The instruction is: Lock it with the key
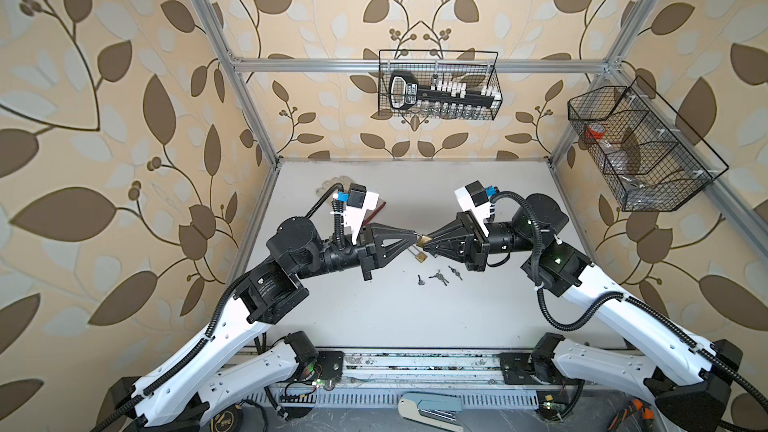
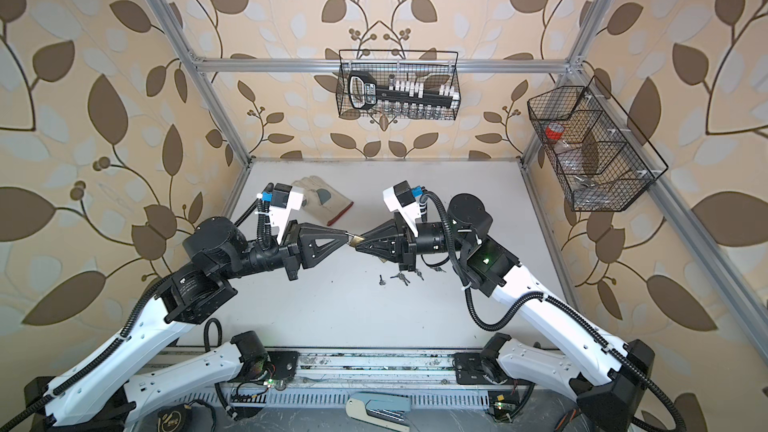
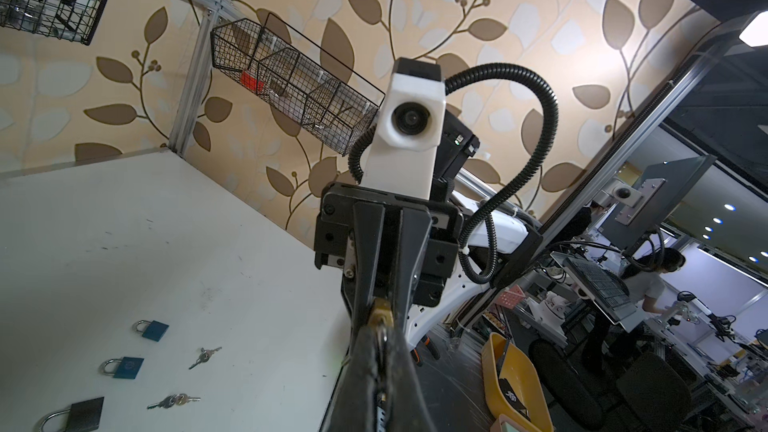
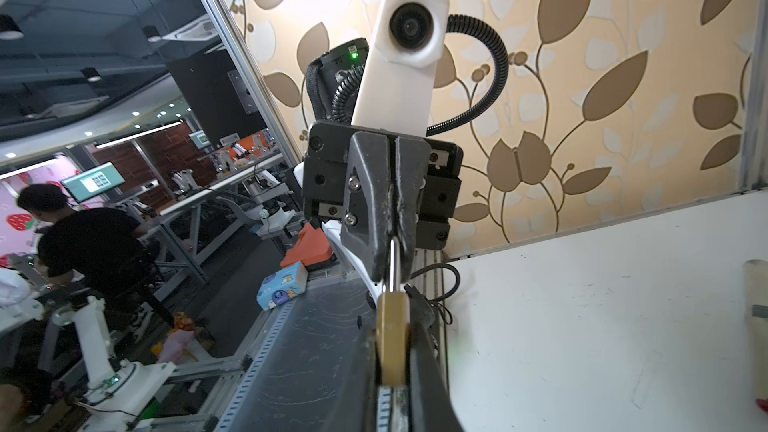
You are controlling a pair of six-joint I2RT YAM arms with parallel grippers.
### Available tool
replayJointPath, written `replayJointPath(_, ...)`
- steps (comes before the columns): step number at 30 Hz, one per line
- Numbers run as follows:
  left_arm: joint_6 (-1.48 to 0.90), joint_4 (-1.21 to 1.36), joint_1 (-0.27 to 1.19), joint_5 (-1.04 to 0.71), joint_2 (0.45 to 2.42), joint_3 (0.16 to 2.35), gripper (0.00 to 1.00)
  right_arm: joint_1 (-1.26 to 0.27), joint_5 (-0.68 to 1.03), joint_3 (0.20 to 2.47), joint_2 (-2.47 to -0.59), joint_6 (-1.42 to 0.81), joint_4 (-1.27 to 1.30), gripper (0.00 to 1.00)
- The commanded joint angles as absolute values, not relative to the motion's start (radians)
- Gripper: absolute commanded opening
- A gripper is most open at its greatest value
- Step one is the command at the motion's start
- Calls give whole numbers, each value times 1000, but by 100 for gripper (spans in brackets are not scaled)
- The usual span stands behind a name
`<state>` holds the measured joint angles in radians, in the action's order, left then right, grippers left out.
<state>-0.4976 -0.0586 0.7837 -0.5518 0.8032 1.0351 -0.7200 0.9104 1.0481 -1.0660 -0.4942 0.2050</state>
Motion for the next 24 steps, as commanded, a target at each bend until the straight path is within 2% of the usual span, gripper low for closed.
replayJointPath(1,-464,-144,792,-625,822,997,0,-731,966,1092,-1095,-686,440,0)
replayJointPath(4,-433,-175,792,-615,820,1003,0,-732,985,1101,-1108,-768,487,0)
replayJointPath(10,-420,-179,792,-632,844,1005,0,-730,963,1111,-1119,-773,481,0)
replayJointPath(16,-461,-139,803,-664,864,966,0,-737,855,1156,-1111,-591,338,0)
replayJointPath(21,-449,-164,884,-644,907,942,0,-737,837,1196,-1129,-532,293,0)
replayJointPath(24,-452,-194,885,-552,868,939,0,-737,835,1191,-1107,-450,227,0)
